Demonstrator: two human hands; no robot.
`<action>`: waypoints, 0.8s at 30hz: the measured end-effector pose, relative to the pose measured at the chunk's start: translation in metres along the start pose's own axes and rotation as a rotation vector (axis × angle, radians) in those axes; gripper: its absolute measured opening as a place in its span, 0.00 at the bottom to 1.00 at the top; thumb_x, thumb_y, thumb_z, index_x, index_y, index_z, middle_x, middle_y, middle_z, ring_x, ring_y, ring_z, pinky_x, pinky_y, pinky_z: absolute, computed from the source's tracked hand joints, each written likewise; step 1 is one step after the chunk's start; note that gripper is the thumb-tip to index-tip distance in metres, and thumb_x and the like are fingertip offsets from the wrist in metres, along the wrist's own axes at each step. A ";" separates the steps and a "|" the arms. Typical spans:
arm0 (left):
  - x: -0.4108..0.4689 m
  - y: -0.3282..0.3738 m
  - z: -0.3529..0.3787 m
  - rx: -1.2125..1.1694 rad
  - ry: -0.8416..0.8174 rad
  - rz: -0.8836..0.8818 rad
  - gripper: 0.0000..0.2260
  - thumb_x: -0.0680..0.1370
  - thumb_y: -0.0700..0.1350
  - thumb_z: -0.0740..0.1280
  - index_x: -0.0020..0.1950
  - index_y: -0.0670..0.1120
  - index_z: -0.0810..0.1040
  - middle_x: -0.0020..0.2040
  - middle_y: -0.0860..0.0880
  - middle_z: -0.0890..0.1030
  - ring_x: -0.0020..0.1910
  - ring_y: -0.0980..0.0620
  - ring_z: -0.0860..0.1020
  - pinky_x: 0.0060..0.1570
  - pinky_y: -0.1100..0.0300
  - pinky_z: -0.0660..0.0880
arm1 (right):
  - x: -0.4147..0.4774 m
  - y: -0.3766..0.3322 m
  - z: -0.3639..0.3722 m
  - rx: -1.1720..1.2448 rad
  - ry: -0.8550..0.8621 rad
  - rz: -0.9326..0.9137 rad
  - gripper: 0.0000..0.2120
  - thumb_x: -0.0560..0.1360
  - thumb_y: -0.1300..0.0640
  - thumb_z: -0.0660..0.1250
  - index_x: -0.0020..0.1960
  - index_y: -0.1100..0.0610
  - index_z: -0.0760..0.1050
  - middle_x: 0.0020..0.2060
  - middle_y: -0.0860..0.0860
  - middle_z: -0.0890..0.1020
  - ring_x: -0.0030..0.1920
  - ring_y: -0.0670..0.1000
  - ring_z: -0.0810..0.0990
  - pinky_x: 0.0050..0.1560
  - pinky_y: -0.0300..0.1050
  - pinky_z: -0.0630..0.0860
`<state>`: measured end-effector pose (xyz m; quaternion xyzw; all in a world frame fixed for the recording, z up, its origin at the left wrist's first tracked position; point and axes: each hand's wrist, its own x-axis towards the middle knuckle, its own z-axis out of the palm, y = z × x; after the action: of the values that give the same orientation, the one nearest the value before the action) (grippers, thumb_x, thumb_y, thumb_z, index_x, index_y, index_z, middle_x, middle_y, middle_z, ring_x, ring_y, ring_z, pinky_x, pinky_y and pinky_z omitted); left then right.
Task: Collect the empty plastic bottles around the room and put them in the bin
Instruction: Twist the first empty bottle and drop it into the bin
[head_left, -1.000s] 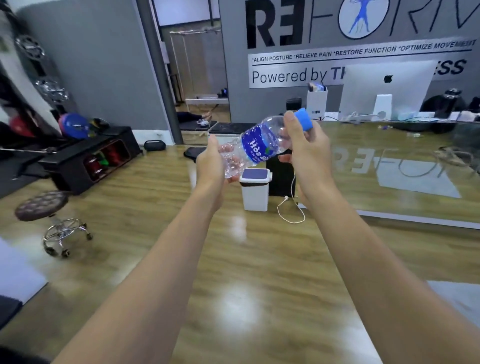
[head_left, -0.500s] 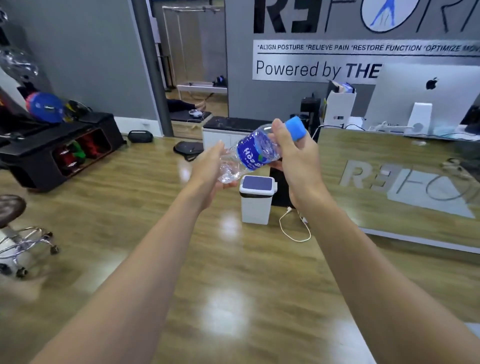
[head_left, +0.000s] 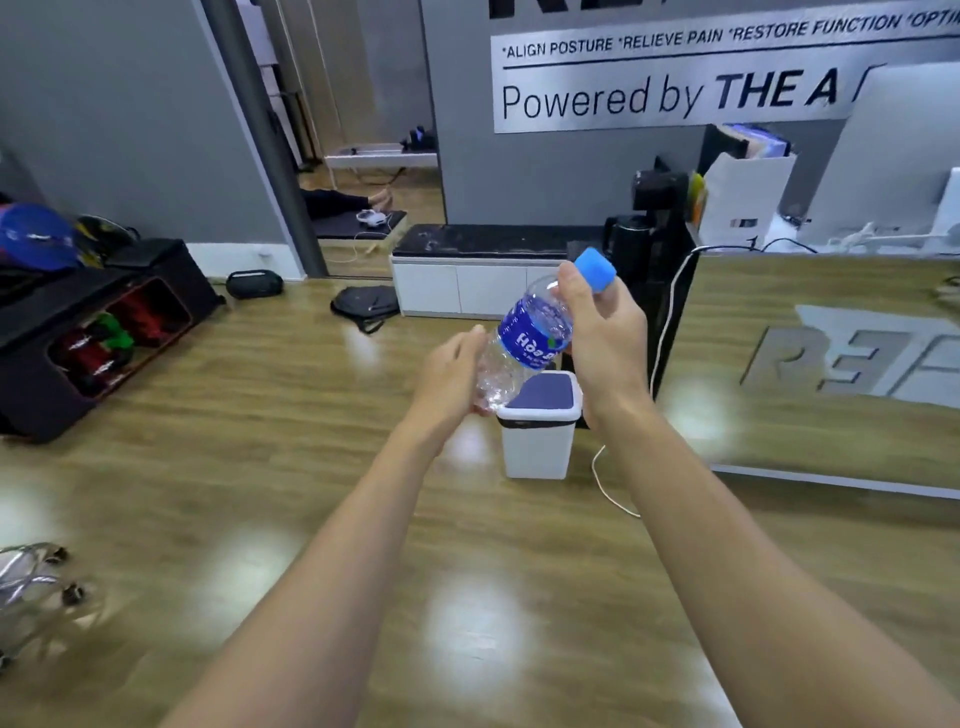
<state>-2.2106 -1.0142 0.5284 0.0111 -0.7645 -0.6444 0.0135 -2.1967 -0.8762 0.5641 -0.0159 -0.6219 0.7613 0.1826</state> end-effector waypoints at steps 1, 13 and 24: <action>0.023 -0.004 -0.004 0.002 -0.003 -0.026 0.16 0.84 0.53 0.56 0.55 0.45 0.79 0.51 0.40 0.83 0.40 0.46 0.79 0.29 0.59 0.74 | 0.019 0.010 0.009 -0.009 -0.002 0.016 0.08 0.77 0.46 0.68 0.48 0.49 0.76 0.44 0.51 0.83 0.48 0.48 0.82 0.55 0.56 0.80; 0.289 -0.081 -0.045 -0.002 -0.016 -0.145 0.14 0.84 0.49 0.58 0.54 0.42 0.79 0.44 0.46 0.78 0.37 0.50 0.76 0.36 0.55 0.79 | 0.231 0.142 0.112 -0.179 -0.082 0.122 0.07 0.76 0.48 0.70 0.50 0.51 0.78 0.45 0.49 0.84 0.47 0.46 0.82 0.51 0.47 0.79; 0.493 -0.172 -0.013 0.309 -0.373 -0.151 0.15 0.82 0.47 0.58 0.36 0.48 0.72 0.30 0.49 0.73 0.31 0.46 0.74 0.43 0.38 0.80 | 0.379 0.275 0.135 -0.272 0.173 0.261 0.03 0.76 0.52 0.70 0.48 0.51 0.79 0.41 0.46 0.83 0.44 0.42 0.81 0.52 0.47 0.79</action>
<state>-2.7033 -1.0732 0.3642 -0.0492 -0.8403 -0.5098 -0.1778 -2.6552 -0.9340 0.4092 -0.1862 -0.6937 0.6832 0.1316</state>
